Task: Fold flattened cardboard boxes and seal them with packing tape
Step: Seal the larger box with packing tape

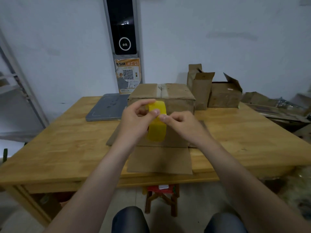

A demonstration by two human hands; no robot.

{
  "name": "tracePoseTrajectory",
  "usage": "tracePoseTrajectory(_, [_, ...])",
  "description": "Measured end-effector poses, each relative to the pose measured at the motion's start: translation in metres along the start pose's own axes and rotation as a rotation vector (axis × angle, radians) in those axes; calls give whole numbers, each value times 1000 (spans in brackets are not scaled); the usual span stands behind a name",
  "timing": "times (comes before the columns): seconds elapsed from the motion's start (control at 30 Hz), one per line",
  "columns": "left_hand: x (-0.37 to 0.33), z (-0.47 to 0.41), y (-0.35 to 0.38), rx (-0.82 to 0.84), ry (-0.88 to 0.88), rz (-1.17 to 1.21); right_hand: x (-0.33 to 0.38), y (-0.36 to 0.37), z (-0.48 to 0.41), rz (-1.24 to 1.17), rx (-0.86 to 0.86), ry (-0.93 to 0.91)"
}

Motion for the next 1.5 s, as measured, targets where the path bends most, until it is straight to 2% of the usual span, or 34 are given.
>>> tracePoseTrajectory(0.1, [-15, -4, 9, 19, 19, 5, 11, -4, 0, -133, 9, 18])
tracePoseTrajectory(0.23, [-23, -17, 3, -62, 106, -147, 26, -22, -1, -55, 3, -4])
tracePoseTrajectory(0.3, [-28, -20, 5, -47, 123, -183, 29, -30, -1, 1, -2, -11])
tracePoseTrajectory(0.6, [-32, -47, 23, 59, 71, -244, 26, -50, -13, 114, -55, -28])
tracePoseTrajectory(0.73, [-23, -50, 28, 52, 31, -156, 21, -54, -17, 172, -74, -35])
tracePoseTrajectory(0.9, [-9, -59, 32, 119, -43, -308, 12, -50, -16, 250, -20, -7])
tracePoseTrajectory(1.1, [15, -60, 31, 230, -120, -341, -1, -40, -11, 313, 86, 3])
tracePoseTrajectory(1.3, [14, -53, 27, 131, -132, -297, -6, -34, -4, 213, 120, 19])
tracePoseTrajectory(1.5, [5, -48, 23, 114, -77, -311, 2, -32, 4, 193, 108, -9])
Point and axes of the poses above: each hand's wrist, its own z-axis away from the middle knuckle, its own y-axis out of the palm, x = y × z, the point moved 7 cm from there along -z, towards the middle knuckle, and after that the axes turned 2 degrees about -y, right-handed, at the moved point
